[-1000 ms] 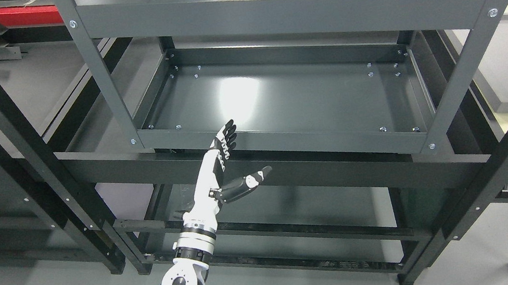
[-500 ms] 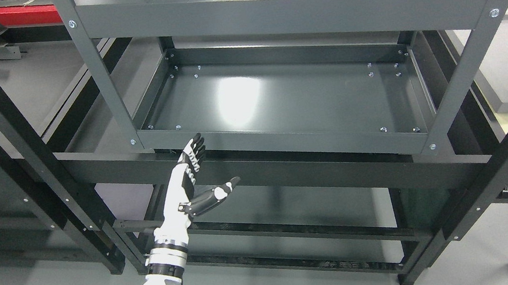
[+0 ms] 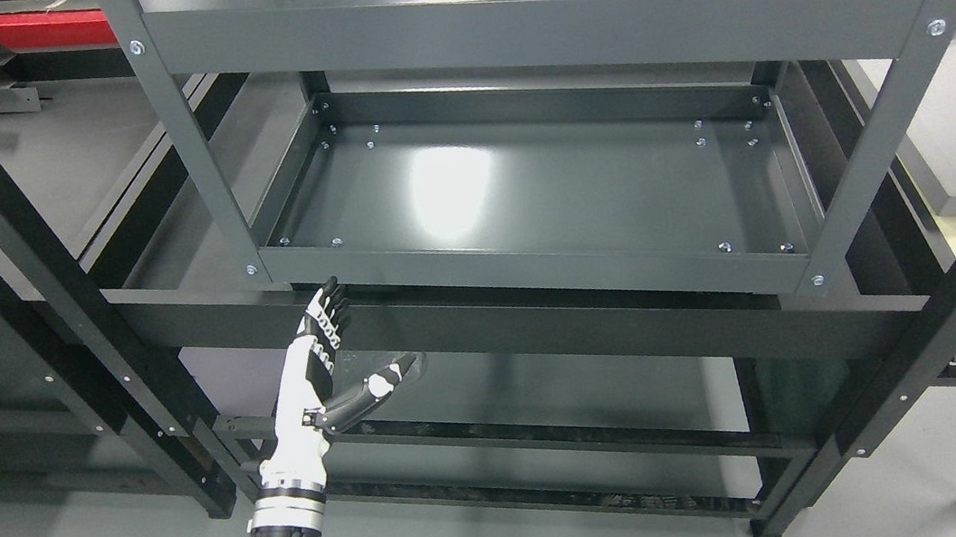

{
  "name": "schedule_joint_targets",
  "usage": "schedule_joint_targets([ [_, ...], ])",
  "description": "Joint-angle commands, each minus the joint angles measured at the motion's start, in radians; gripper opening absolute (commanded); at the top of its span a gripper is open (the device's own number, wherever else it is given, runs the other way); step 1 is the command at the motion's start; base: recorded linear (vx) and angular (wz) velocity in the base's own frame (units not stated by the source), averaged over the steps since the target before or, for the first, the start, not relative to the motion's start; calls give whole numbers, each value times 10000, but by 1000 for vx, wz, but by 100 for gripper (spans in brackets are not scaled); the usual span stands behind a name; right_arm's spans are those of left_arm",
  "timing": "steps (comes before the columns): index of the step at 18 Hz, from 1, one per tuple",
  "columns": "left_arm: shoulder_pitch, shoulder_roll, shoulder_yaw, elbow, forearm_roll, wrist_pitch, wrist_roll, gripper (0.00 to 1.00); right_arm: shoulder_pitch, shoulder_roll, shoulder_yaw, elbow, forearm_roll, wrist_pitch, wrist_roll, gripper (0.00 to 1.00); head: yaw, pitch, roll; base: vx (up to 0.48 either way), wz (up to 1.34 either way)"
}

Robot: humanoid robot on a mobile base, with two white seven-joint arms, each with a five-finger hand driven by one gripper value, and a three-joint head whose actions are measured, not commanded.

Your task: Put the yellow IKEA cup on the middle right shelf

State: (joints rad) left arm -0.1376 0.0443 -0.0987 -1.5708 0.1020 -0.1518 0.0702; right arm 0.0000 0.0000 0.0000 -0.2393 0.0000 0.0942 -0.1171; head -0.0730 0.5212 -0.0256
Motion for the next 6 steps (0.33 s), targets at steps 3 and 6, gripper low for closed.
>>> schedule_joint_targets([
  [3,134,2,634,-77,23,0,3,98,139,-175,169,0,-245,-7,5,99,0,0,0,4,-1],
  [6,118,48,742,-77,23,0,-12,98,139,-175,169,0,-245,-7,5,99,0,0,0,0,0],
])
